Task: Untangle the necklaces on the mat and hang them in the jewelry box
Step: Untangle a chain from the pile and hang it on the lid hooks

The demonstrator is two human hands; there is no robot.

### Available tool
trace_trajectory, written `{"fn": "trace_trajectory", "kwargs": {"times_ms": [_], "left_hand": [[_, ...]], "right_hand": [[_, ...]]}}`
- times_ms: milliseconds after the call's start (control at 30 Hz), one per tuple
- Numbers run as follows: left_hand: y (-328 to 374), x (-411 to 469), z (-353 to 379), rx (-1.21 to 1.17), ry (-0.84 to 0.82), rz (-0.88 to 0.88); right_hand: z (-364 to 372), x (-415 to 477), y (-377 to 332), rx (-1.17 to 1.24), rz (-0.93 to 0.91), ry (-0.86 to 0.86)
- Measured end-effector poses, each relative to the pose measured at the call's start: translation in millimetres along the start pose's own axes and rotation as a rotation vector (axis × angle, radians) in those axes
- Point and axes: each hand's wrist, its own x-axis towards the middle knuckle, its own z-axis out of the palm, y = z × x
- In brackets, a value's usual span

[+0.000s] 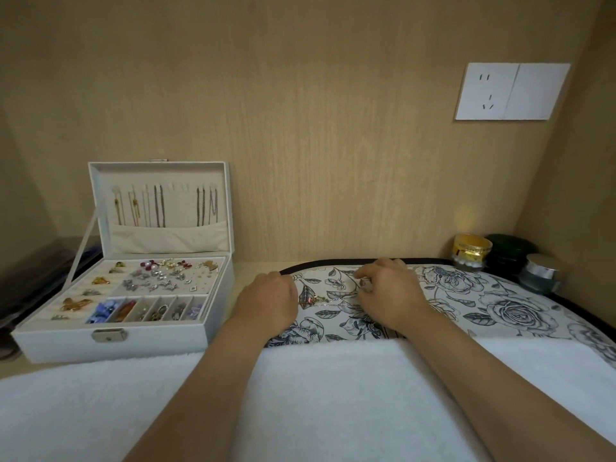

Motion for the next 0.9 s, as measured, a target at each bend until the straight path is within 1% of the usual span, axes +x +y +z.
{"fn": "trace_trajectory", "kwargs": {"times_ms": [100,167,233,300,400,500,567,600,667,733,767,833,900], "left_hand": [[-1.4,1.5,-0.9,-0.043,-0.007,0.005],[-2.4,2.0,-1.9,-0.016,-0.037,-0.005],[-1.5,1.7,-1.6,0.023,-0.053,-0.024],[0.2,1.6,-1.0,-0.099,-0.023,-0.064],[6.6,0.8,-5.7,-0.373,0.066,-0.153],[8.2,2.8,-8.5,-0.47,0.21,-0.2],[5.9,3.6,-9.7,-0.495,0.276,-0.213],[4.1,3.4,-9.7,-0.464,0.281,-0.214],[0.4,2.0,-10.3,-0.307,0.262,-0.202],[-0.8,0.2,-10.9,-0.146,0.212,-0.186],[-0.2,-0.8,-11.3,-0.085,0.173,-0.188],[0.7,-2.2,-11.7,0.057,0.105,-0.177],[1.1,-2.1,-7.8,0.15,0.119,-0.095]], "right_hand": [[8.1,-0.4,-7.3,0.132,-0.188,-0.088],[10.3,1.1,-10.1,0.144,-0.238,-0.112],[7.7,2.3,-10.5,0.191,-0.233,-0.114],[5.7,2.1,-9.6,0.195,-0.241,-0.117],[4.9,1.0,-6.3,0.153,-0.231,-0.12],[2.0,0.9,1.9,0.09,-0.164,-0.124],[-2.1,1.0,6.7,-0.027,-0.109,-0.134],[-4.2,0.6,8.0,-0.091,-0.073,-0.141],[-7.9,-0.1,8.3,-0.216,0.005,-0.171],[-10.7,-0.4,7.6,-0.314,0.059,-0.191],[-11.4,-0.5,6.8,-0.336,0.057,-0.177],[-9.2,0.1,5.0,-0.279,-0.005,-0.118],[-6.9,-1.4,1.3,-0.127,-0.087,-0.098]]}}
